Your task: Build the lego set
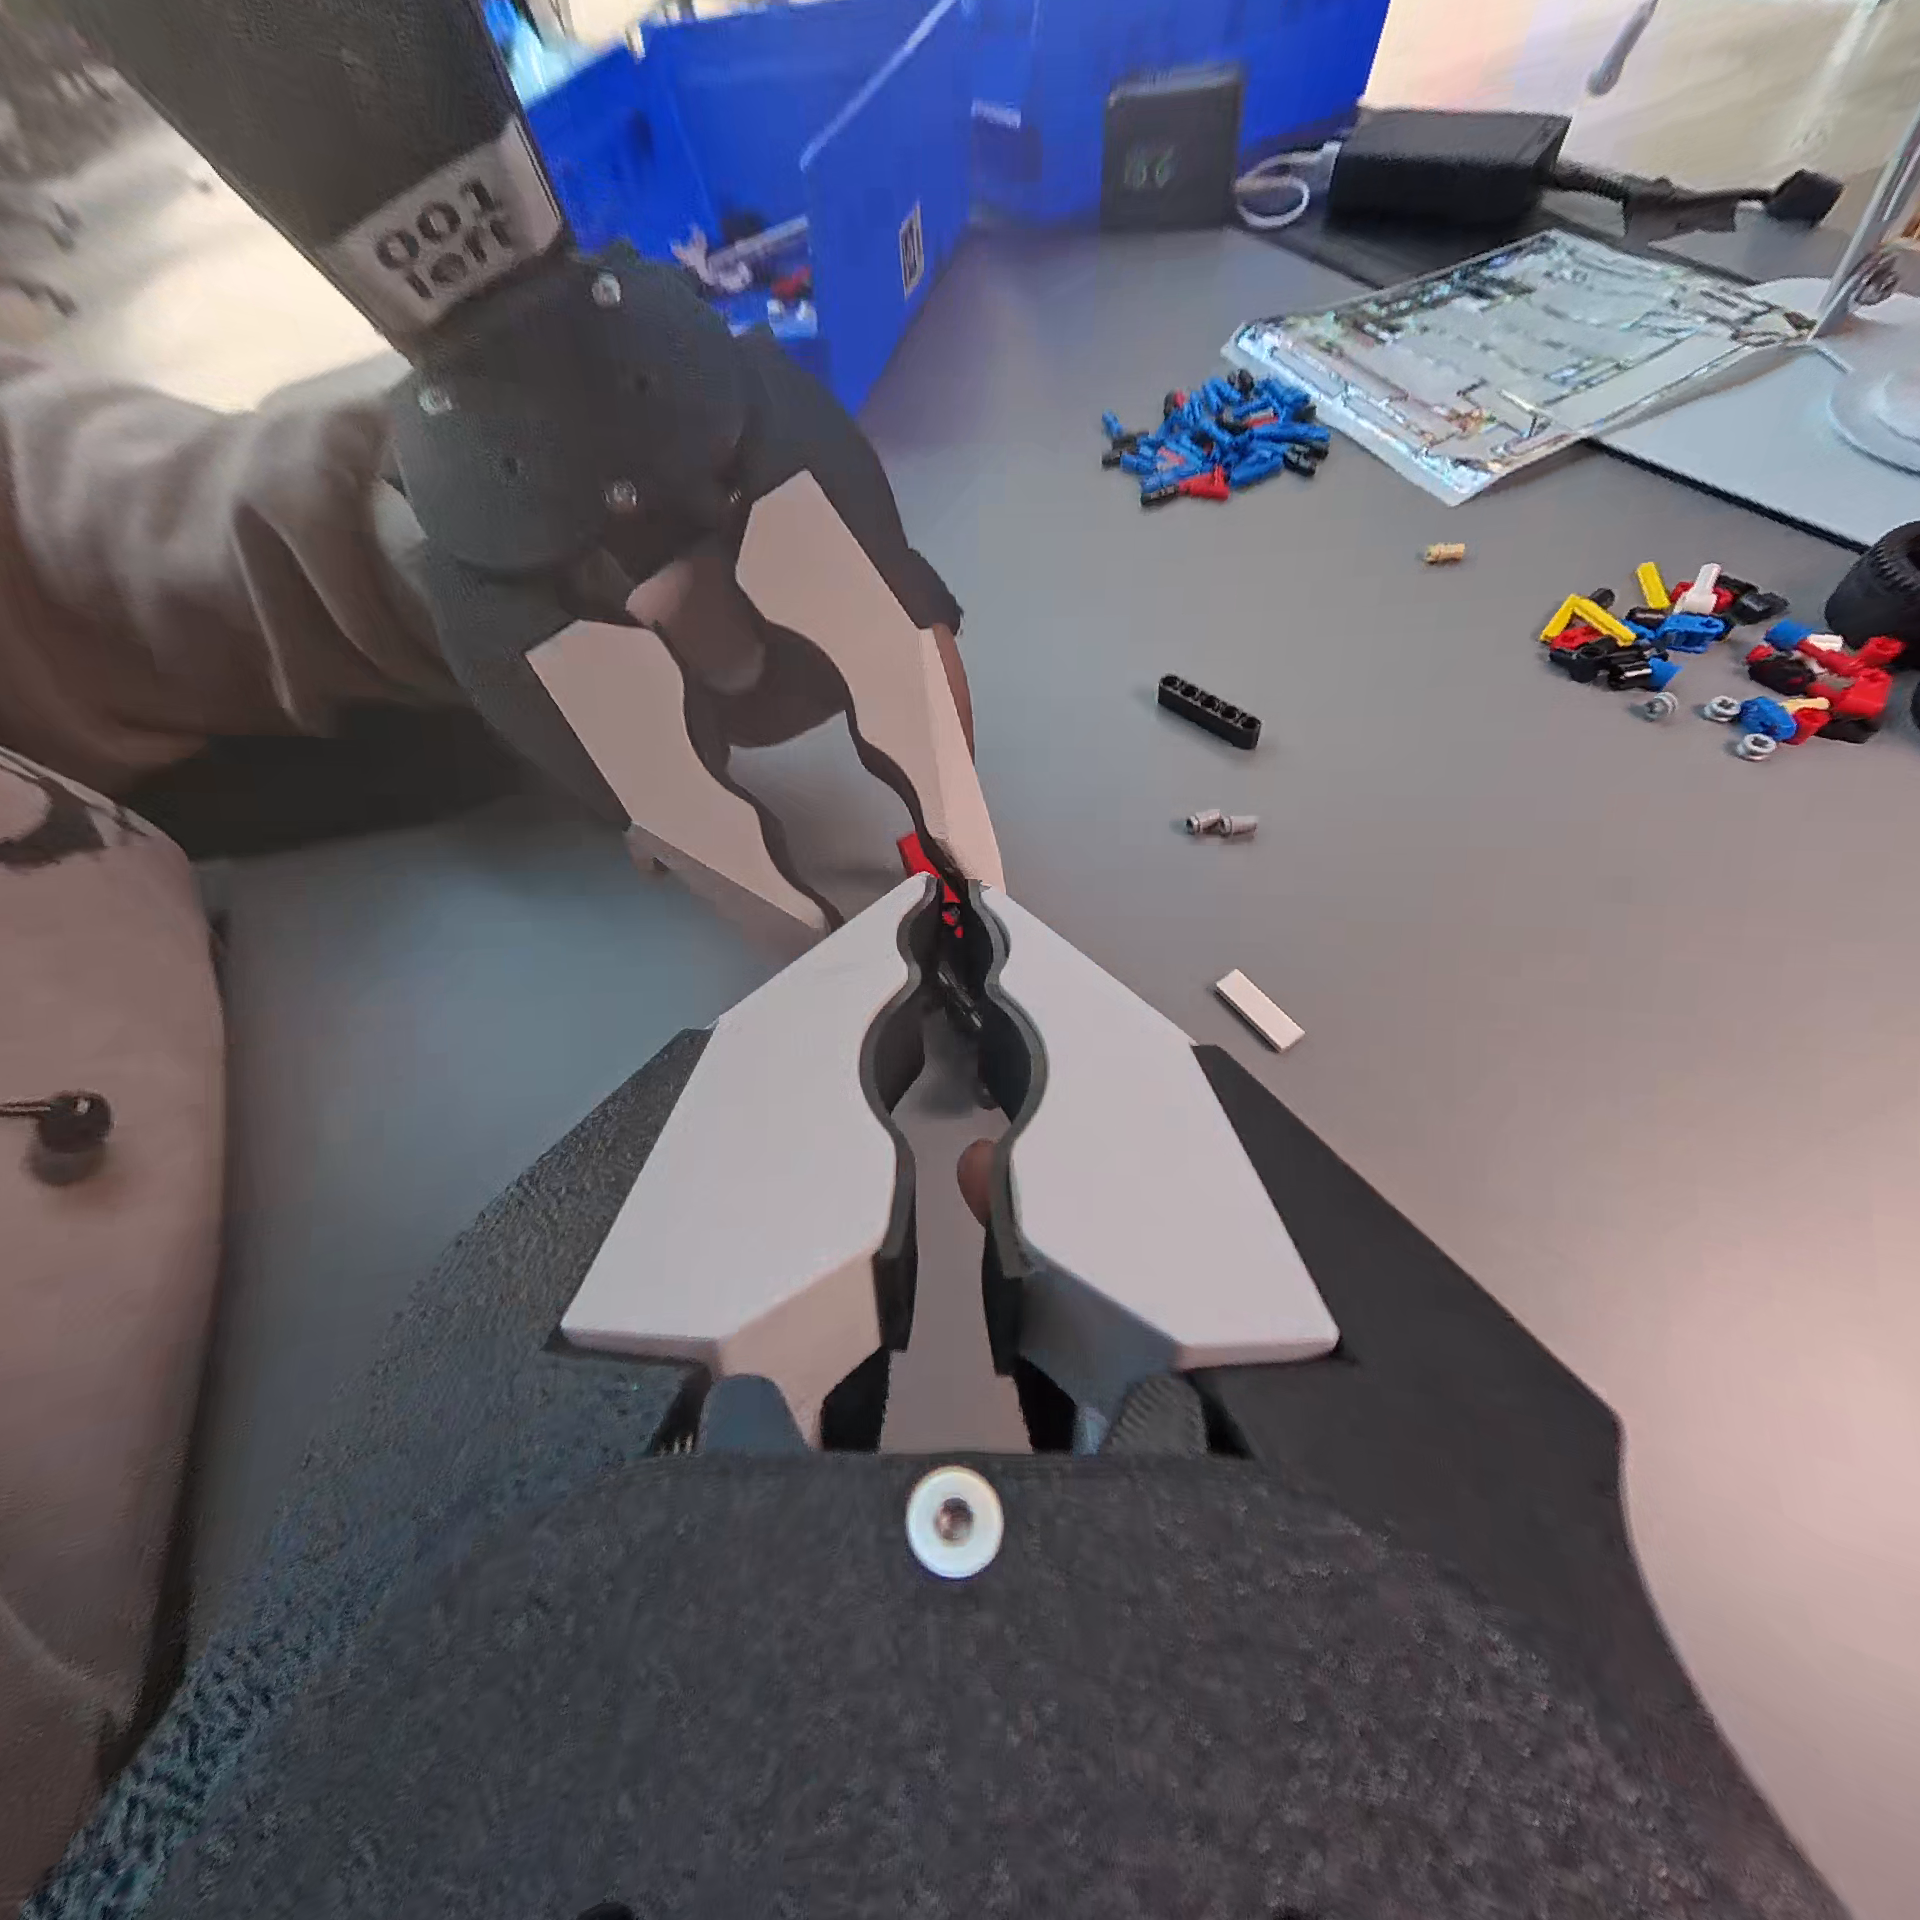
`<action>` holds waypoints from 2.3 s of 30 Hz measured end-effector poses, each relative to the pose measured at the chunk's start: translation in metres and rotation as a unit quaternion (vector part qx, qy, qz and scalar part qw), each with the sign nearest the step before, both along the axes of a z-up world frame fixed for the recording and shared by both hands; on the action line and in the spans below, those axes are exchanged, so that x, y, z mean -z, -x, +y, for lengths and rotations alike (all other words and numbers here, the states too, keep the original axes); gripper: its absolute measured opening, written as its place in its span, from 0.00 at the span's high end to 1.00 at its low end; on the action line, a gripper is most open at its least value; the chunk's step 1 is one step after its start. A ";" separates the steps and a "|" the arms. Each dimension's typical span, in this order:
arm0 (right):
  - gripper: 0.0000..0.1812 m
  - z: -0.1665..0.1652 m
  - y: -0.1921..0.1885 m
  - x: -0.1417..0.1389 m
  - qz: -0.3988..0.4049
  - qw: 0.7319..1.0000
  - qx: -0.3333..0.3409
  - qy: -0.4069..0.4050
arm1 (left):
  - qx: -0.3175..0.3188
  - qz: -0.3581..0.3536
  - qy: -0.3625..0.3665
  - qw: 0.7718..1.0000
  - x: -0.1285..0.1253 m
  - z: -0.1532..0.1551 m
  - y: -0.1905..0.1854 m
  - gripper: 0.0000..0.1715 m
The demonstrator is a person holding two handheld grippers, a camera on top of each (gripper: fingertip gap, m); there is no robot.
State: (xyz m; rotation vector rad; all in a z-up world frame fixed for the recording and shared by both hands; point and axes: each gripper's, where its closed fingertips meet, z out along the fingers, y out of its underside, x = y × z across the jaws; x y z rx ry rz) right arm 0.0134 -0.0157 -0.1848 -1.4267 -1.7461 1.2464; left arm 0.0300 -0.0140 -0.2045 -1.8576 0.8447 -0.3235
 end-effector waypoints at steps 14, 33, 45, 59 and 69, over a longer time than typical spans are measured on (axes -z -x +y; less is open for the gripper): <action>0.98 -0.017 -0.013 -0.015 0.040 0.994 -0.086 -0.062 | 0.042 0.016 -0.048 0.998 -0.014 -0.009 -0.007 0.99; 0.99 -0.009 -0.012 0.001 -0.032 0.982 -0.116 -0.146 | 0.014 0.018 -0.011 1.000 -0.004 -0.004 0.002 0.80; 0.98 0.005 -0.015 0.056 -0.254 0.926 -0.176 -0.218 | -0.004 0.058 0.105 0.993 0.053 0.001 0.011 0.79; 0.99 0.007 -0.010 0.062 -0.352 0.891 -0.156 -0.240 | -0.019 0.056 0.096 0.994 0.051 0.001 0.019 0.81; 0.99 0.008 -0.004 0.067 -0.368 0.892 -0.144 -0.220 | -0.040 0.049 0.130 0.990 0.054 -0.004 0.036 0.82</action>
